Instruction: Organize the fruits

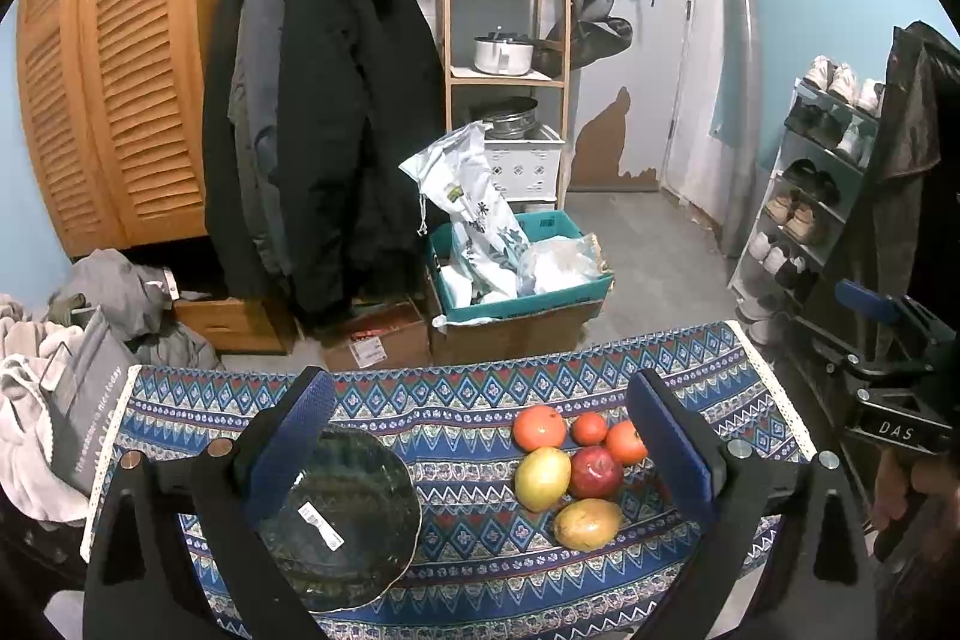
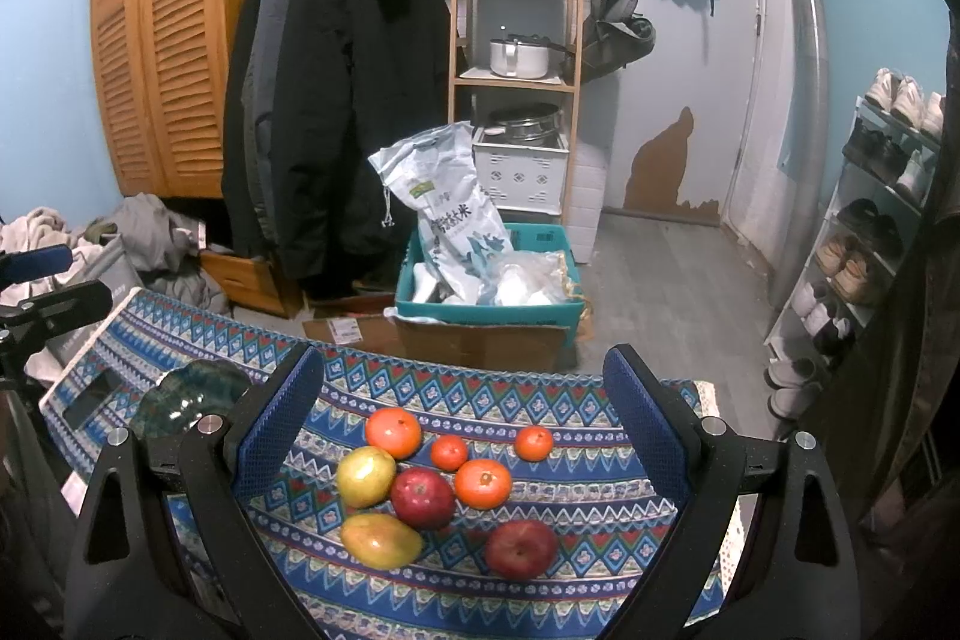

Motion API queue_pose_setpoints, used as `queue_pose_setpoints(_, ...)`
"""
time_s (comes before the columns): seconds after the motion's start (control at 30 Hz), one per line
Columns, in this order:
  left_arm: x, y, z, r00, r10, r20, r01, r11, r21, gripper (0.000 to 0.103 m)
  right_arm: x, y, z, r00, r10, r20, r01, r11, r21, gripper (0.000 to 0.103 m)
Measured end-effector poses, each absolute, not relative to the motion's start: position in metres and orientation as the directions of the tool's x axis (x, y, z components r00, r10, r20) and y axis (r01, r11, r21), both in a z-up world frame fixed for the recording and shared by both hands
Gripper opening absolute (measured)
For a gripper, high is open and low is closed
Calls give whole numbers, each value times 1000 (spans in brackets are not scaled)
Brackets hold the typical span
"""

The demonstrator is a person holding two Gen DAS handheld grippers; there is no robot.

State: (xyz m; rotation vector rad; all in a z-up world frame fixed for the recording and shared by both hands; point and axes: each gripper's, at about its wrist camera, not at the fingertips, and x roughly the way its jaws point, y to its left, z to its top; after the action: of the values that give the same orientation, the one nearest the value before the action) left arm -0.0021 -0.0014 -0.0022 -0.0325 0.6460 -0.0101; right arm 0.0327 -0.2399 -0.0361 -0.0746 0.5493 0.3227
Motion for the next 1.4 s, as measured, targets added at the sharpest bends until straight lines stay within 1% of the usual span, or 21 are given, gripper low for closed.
queue_pose_setpoints(0.43,-1,-2,-3,792,-10,-610,-10,999,-30,99,33,-242,-38,802,283,-526,-324,946,16,93)
queue_pose_setpoints(0.7,2,-1,-5,785,-25,-619,1,999,-39,99,32,-241,-38,802,283,-526,-325,946,14,93)
queue_pose_setpoints(1.4,-2,-3,-7,792,-39,-609,18,999,-41,99,31,-241,-38,800,285,-529,-328,944,12,93)
